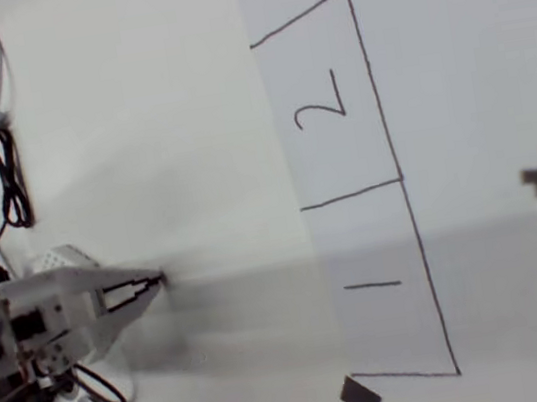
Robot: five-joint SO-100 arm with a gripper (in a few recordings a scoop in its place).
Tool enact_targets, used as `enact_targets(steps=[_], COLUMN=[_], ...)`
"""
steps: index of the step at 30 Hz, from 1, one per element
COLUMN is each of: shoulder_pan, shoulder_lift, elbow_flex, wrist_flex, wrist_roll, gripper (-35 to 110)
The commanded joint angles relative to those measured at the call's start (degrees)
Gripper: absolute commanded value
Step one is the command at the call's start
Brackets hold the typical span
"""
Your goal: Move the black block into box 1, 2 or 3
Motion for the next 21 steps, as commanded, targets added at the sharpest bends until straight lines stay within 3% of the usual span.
enact_targets(steps=[1, 21], shoulder_pan=[-1.76, -5.89], shoulder_lift=[10.81, 58.97], elbow_flex=[7.38, 41.57], wrist_flex=[0.18, 0.62], wrist_roll=[1.32, 4.04], gripper=[30, 30])
